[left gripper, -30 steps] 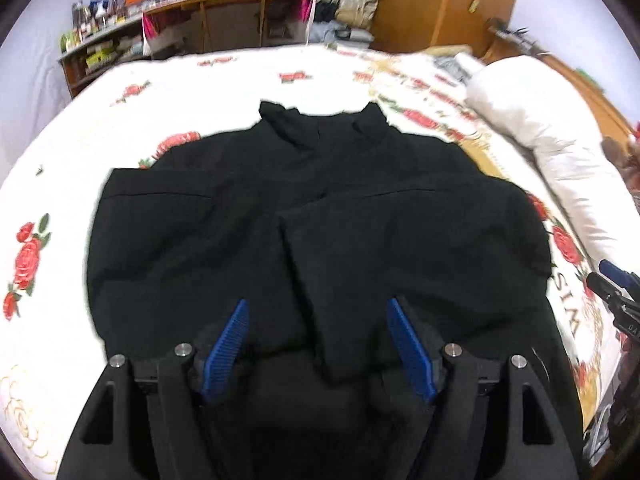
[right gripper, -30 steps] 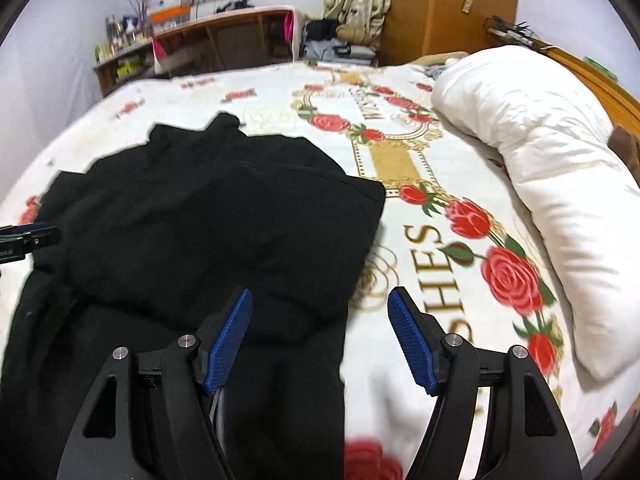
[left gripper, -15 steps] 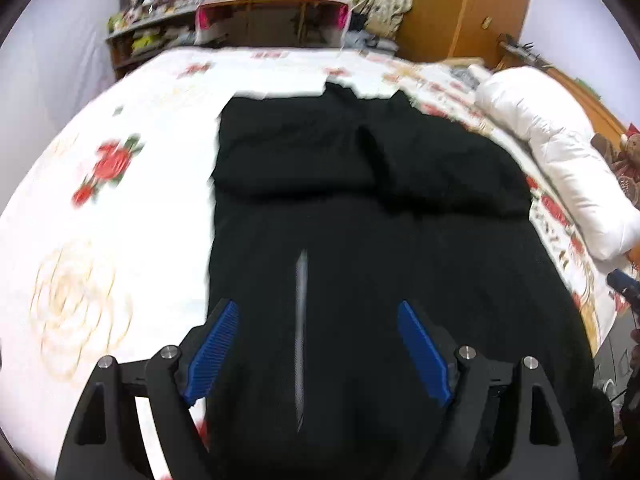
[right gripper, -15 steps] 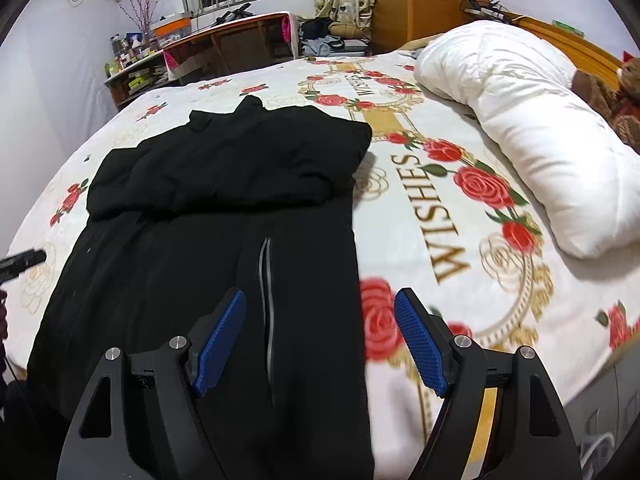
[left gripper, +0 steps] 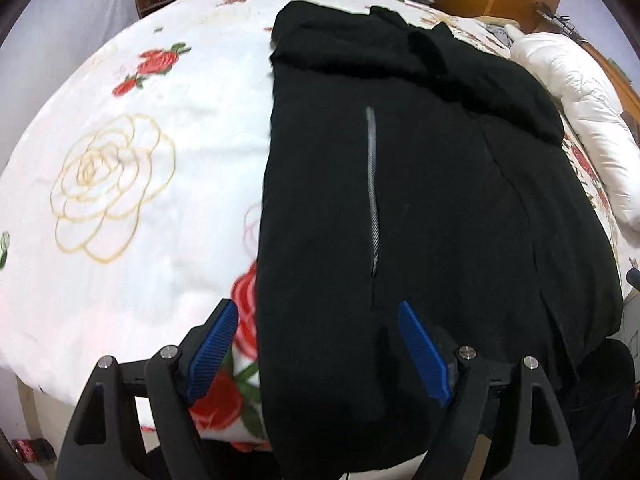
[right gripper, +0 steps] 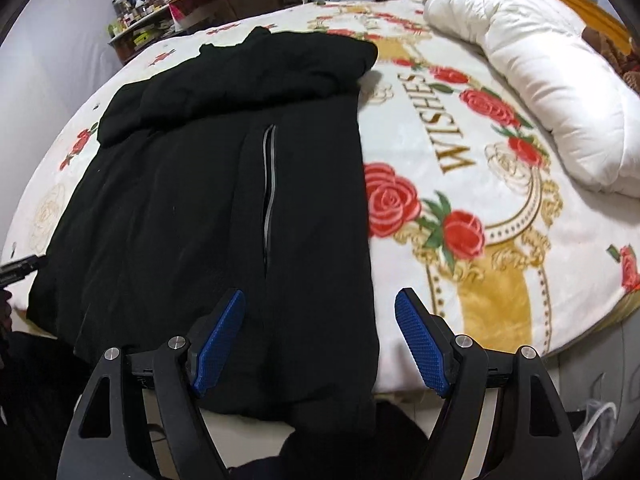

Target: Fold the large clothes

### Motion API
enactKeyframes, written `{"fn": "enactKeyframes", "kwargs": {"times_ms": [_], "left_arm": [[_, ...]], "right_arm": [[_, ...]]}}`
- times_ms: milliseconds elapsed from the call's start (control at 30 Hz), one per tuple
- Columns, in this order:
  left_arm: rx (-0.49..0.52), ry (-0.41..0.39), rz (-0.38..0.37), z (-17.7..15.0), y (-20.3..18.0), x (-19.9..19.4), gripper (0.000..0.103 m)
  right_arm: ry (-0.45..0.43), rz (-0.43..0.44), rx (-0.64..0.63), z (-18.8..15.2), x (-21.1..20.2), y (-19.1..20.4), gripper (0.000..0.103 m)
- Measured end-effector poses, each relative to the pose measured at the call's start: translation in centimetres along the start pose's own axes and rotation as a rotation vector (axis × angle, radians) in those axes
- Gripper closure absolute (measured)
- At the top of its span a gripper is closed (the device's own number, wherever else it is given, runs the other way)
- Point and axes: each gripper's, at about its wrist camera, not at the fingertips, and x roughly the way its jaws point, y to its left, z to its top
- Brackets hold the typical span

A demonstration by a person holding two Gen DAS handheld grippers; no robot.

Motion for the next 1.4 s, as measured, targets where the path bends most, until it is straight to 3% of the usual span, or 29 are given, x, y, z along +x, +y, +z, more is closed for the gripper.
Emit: {"fn": "enactKeyframes", "kwargs": {"times_ms": [167, 333, 567, 633, 667, 733, 900, 967, 1167, 1400], "left_arm": [[-0.012, 0.051, 0.061, -1.0, 0.8, 1.2, 0.019], [-0.014, 0.06, 0.061, -1.7, 0.9, 1.9, 0.019], [-0.065, 0.089, 0.07, -2.1, 0.8, 3.2, 0.019], [-0.079, 0.096, 0.053, -2.2, 0.5, 3.3, 0.029], [-0.08, 0.101, 0.032, -2.2, 0.2, 3.4, 0.041], [-0.069, 0.106, 0.045, -2.0, -0.4, 3.6, 0.044], [-0.046, 0.092, 0.06, -1.6, -1.9, 3.0, 0.074], [-0.048, 0.074, 0.057, -1.4, -2.3, 2.4, 0.079], [-0.079, 0.009, 0.0, -0.7, -2.7, 0.4, 0.08], [-0.113, 0.033, 0.065, -1.1, -1.6, 1.8, 0.077]], "right_arm": [[0.042, -0.005, 0.004, -0.7, 1.0, -0.9, 0.025], [0.112, 0.048, 0.018, -1.9, 2.8, -1.7, 0.025], [0.141, 0.079, 0.03, -2.3, 4.2, -1.6, 0.025], [0.144, 0.088, 0.038, -2.1, 4.5, -1.4, 0.025], [0.154, 0.09, 0.042, -2.1, 4.7, -1.2, 0.025], [0.174, 0.113, 0.047, -2.1, 5.1, -0.8, 0.026], [0.156, 0.105, -0.003, -1.8, 4.7, 0.2, 0.055], [0.136, 0.096, -0.011, -1.5, 4.1, 0.3, 0.077], [0.098, 0.075, -0.055, -1.2, 3.3, 1.4, 0.084], [0.077, 0.009, -0.098, -1.3, 3.9, 2.4, 0.084]]}}
